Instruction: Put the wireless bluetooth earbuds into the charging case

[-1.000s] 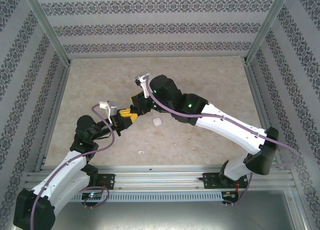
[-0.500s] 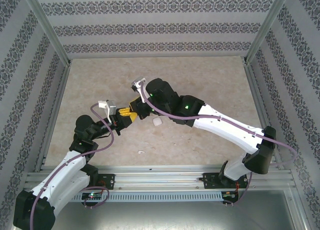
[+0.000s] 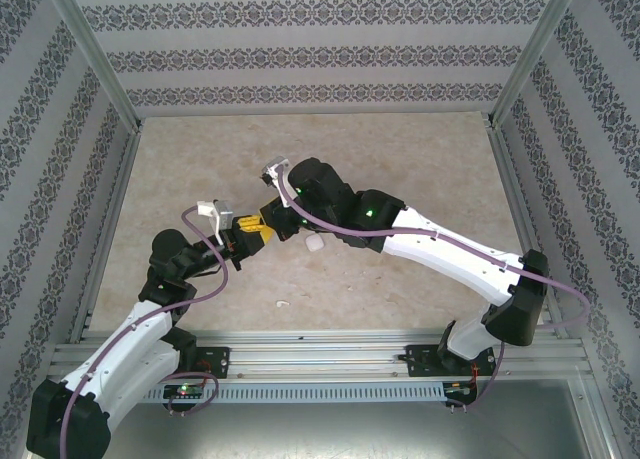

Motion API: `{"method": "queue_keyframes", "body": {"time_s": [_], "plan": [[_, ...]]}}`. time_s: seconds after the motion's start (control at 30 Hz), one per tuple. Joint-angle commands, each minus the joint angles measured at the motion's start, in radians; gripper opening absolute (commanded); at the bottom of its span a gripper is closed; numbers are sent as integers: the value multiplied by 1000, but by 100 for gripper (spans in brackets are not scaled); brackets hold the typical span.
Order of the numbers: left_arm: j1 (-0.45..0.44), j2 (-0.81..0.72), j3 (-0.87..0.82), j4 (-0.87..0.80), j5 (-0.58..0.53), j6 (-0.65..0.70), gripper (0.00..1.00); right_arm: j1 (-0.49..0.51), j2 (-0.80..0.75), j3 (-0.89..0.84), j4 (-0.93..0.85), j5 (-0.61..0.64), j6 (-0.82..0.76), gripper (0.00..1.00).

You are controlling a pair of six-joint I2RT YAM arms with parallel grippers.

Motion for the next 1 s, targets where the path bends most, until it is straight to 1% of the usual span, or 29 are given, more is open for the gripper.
{"method": "queue_keyframes", "body": {"time_s": [0.0, 0.27, 0.4, 0.53, 0.77, 0.97], "plan": [[3, -18, 39, 69, -8, 4, 0, -6, 13, -10, -79, -4, 37, 10], [3, -17, 37, 98, -12, -9, 0, -17, 9, -32, -85, -30, 78, 12], [3, -17, 42, 96, -7, -10, 0, -17, 14, -23, -89, -38, 93, 21], [3, -22, 40, 86, -7, -10, 0, -17, 2, -9, -92, -24, 98, 35], [3, -44, 34, 56, -7, 0, 0, -17, -30, 58, -101, -18, 121, 50], [3, -60, 29, 22, -14, 16, 0, -17, -38, 143, -124, -36, 137, 56]]}}
